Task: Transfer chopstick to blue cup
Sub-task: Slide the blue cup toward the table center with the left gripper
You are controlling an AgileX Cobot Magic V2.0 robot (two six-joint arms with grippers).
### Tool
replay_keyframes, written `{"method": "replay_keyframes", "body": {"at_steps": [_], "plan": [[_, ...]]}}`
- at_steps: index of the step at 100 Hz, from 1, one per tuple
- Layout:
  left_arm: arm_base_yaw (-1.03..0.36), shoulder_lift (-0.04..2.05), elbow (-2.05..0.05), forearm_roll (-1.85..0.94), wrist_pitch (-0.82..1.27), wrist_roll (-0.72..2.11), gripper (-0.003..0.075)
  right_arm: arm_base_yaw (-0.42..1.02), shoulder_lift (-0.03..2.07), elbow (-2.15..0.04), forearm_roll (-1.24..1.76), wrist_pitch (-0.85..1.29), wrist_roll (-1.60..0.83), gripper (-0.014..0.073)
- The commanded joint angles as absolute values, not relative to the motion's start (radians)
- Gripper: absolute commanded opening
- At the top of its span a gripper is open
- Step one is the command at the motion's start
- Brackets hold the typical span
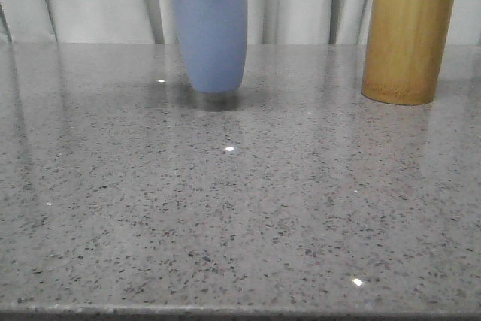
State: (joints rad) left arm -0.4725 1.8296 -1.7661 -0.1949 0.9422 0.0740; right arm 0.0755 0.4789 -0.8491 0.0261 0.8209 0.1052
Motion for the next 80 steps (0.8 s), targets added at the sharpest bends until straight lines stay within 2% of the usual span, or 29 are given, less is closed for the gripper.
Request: {"method": "replay_keyframes", "body": {"at_steps": [1,59,80], "plan": [[-0.482,1.793,-1.802,-0.205,0.89,0.062,-0.0019,0.078,0.495,-0.88,0.026,0.748,0.104,0.0508],[-0.496,1.802,-1.802,-0.193,0.896,0.062,-0.0013,0.078,0.495,-0.88,0.026,0.741,0.104,0.0508],[-0.496,1.802,-1.802,-0.193,0.897,0.064,0.0104,0.078,0.495,-0.88,0.026,0.741,0.104,0.0508]]}}
